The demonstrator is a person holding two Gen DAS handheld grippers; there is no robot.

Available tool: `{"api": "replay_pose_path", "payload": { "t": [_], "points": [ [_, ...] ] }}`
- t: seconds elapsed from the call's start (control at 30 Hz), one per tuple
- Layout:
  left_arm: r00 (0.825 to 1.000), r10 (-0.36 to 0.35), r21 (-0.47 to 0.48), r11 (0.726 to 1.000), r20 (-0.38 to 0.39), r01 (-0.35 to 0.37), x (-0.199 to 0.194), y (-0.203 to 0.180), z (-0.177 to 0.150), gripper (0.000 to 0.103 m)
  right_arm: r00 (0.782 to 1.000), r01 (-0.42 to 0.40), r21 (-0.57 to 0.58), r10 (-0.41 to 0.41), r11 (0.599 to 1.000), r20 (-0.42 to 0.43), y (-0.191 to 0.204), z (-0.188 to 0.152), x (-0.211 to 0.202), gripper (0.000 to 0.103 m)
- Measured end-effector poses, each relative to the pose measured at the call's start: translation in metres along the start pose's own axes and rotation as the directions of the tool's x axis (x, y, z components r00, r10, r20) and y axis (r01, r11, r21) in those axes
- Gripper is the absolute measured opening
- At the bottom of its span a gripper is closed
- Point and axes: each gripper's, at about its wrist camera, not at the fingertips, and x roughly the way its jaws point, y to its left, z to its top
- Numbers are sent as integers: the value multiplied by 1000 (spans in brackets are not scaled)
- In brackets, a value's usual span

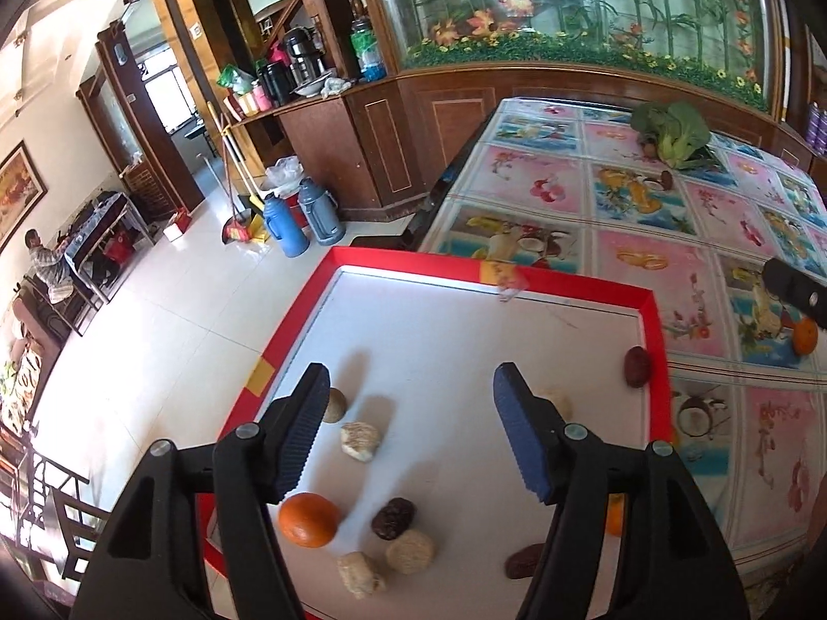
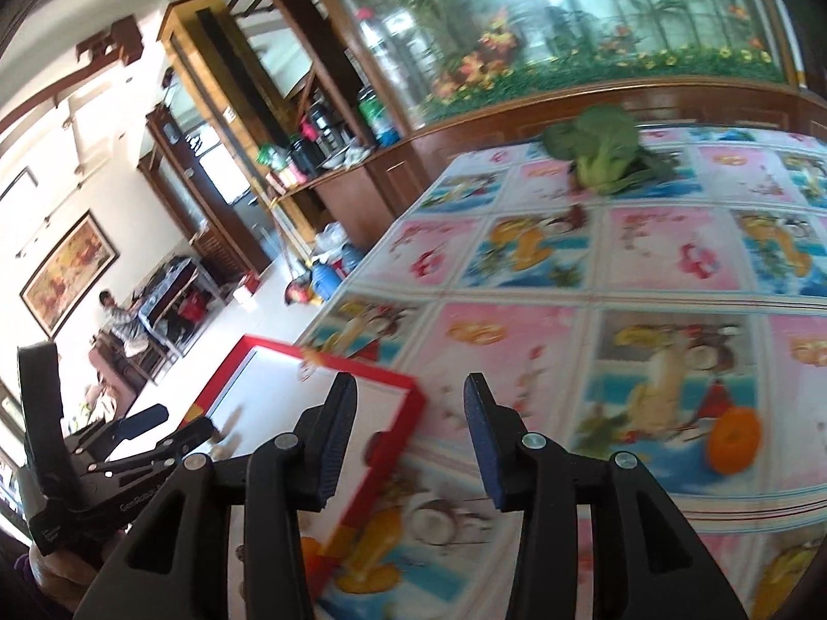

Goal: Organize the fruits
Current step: 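Move both tools back over the tablecloth toward the last items, then grasp a beige chunk with the left tool while the right grasps an orange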

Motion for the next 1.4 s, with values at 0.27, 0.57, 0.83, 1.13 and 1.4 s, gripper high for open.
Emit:
{"api": "replay_pose_path", "payload": {
  "t": [0.27, 0.57, 0.83, 1.13, 1.4],
  "points": [
    [1000, -23, 65, 998, 10, 22, -8, -36, 8, 77, 991, 103, 94, -110, 990, 72, -72, 16, -45, 44],
    [989, -144, 158, 977, -19, 145, -7, -98, 15, 86, 968, 234, 173, -246, 957, 52, -137, 18, -78, 47],
    [978, -202, 186, 960, -56, 209, 9, -138, 30, 86, 964, 252, 61, -245, 966, -107, -129, 5, -43, 47],
    [967, -248, 246, 936, -52, 253, 6, -168, 30, 86, 941, 286, -22, -285, 958, -183, -121, -6, -20, 47],
    [952, -302, 319, 898, -54, 303, 6, -200, 34, 86, 943, 250, -39, -252, 968, -218, -116, -9, -17, 34]
  ]
}}
